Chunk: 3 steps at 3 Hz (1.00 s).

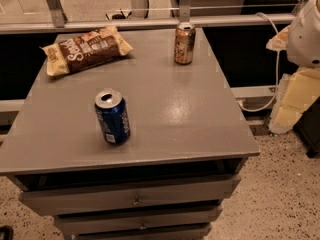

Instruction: Pick pepsi can

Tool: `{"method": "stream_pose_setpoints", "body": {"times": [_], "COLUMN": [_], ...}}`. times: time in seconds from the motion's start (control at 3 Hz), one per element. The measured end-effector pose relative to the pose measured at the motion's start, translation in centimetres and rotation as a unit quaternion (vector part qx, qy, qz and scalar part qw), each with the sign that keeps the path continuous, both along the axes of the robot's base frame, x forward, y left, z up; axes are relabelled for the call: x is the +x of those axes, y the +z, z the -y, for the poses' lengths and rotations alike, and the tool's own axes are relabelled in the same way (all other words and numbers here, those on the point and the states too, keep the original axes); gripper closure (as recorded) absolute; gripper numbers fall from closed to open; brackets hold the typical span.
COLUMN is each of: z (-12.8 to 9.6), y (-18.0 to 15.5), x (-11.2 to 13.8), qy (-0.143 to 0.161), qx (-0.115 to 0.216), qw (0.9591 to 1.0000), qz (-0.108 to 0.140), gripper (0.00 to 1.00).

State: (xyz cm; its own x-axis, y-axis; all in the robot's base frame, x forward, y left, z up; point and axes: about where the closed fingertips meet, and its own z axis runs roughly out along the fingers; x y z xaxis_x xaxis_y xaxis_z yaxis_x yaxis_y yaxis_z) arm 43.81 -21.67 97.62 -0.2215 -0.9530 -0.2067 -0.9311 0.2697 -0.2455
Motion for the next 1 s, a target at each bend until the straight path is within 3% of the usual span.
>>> {"method": "stream_pose_setpoints", "body": {"times": [0.33,0.67,1.0], "z": [-0.4,-3.8,-9.9], "y": [-0.1,-1.8,-3.4], "x": [0.1,0.8,1.5], "qy": [0.0,0.003,0.027], "qx": [0.007,0.07,0.157], "qw": [1.0,0.9974,0.9866], "qz": [-0.001,-0.02,-0.036], "gripper": [0.0,0.0,0.0]}}
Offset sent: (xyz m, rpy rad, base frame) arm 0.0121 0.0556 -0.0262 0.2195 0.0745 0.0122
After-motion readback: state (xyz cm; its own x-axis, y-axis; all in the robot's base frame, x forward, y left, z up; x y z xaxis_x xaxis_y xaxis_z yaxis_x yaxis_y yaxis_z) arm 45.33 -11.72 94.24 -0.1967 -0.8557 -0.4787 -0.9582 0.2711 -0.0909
